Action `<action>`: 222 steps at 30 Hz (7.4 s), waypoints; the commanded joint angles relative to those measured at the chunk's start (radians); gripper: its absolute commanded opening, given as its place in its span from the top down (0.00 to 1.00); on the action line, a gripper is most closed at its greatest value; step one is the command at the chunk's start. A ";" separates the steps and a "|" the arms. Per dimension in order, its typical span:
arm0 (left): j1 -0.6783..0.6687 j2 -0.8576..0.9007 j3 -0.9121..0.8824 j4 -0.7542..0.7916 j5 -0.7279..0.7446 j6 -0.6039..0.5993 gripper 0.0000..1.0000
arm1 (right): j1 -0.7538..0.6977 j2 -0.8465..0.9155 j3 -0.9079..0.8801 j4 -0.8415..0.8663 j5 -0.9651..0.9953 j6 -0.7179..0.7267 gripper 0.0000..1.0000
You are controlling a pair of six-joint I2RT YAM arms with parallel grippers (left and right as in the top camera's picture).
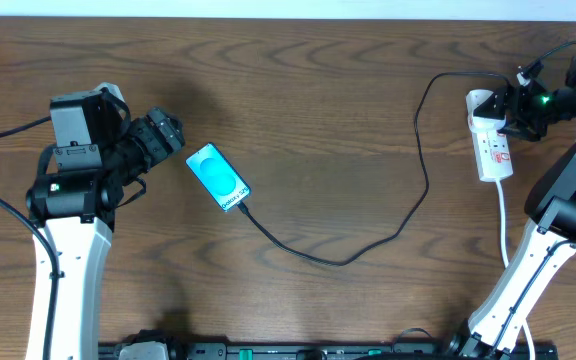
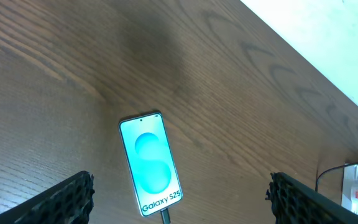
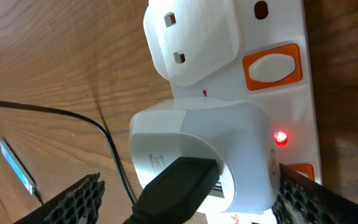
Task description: Plug charger to phone and switch on socket
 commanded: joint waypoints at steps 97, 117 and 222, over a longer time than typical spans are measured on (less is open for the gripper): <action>0.003 0.004 0.000 -0.008 0.009 -0.004 0.09 | -0.031 -0.256 0.362 -0.327 0.130 0.047 0.08; 0.003 0.003 0.001 -0.019 -0.041 0.089 0.09 | 0.388 -0.564 0.362 -0.309 0.660 0.307 0.09; 0.002 -0.581 -0.036 -0.363 -0.367 0.126 0.09 | 0.706 -0.563 0.311 -0.248 0.983 0.472 0.01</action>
